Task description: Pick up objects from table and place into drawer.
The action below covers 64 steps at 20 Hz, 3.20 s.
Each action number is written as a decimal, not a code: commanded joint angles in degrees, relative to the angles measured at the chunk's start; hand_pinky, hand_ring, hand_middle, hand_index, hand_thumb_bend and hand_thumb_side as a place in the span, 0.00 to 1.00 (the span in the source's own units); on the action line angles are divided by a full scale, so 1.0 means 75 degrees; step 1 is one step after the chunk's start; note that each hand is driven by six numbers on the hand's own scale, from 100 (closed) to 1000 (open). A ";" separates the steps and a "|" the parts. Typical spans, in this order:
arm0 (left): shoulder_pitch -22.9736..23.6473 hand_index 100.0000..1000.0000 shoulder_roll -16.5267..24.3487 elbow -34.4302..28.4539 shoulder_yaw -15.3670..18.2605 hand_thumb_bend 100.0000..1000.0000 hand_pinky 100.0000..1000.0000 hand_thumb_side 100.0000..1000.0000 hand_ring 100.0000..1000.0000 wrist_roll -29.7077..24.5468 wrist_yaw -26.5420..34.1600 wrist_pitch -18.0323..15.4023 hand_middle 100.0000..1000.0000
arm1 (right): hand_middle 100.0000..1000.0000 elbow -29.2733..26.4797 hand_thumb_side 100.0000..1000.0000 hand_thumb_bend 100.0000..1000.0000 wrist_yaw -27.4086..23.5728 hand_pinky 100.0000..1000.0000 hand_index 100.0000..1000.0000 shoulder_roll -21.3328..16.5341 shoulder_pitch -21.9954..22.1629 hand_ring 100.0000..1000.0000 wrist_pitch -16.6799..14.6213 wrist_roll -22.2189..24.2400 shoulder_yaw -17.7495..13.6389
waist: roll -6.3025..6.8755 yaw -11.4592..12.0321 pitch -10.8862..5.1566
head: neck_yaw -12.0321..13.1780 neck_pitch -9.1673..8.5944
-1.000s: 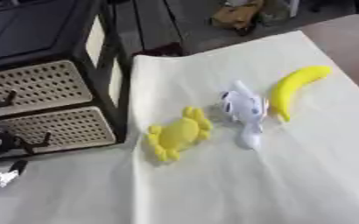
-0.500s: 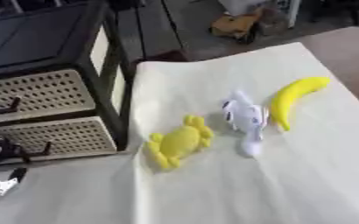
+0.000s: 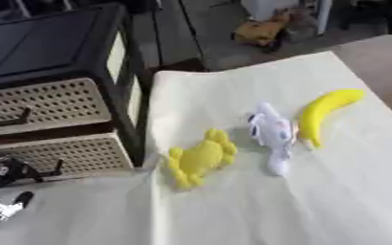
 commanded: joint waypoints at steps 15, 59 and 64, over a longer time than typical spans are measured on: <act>0.0251 0.69 0.0333 -0.1000 -0.0359 0.00 0.00 0.24 0.00 -0.0144 -0.0030 0.0366 0.00 | 0.75 -0.0120 1.00 0.00 -0.0088 0.72 0.91 -0.0133 -0.0029 0.86 0.0024 -0.0052 -0.0062 | -0.0141 0.0154 -0.0313 | 0.0050 0.0034; 0.1200 0.80 0.0522 -0.1650 -0.0659 0.00 0.00 0.24 0.00 0.0447 -0.0400 0.1072 0.00 | 0.75 -0.0120 1.00 0.00 -0.0020 0.72 0.91 -0.0090 0.0097 0.86 0.0062 -0.0179 -0.0115 | -0.0201 0.0214 -0.0433 | -0.0003 0.0038; 0.1355 0.79 0.0559 -0.1924 -0.0708 0.00 0.00 0.23 0.00 0.0462 -0.0447 0.1057 0.00 | 0.75 -0.0120 1.00 0.00 -0.0015 0.72 0.91 -0.0084 0.0099 0.86 0.0054 -0.0205 -0.0117 | -0.0226 0.0222 -0.0444 | -0.0010 0.0019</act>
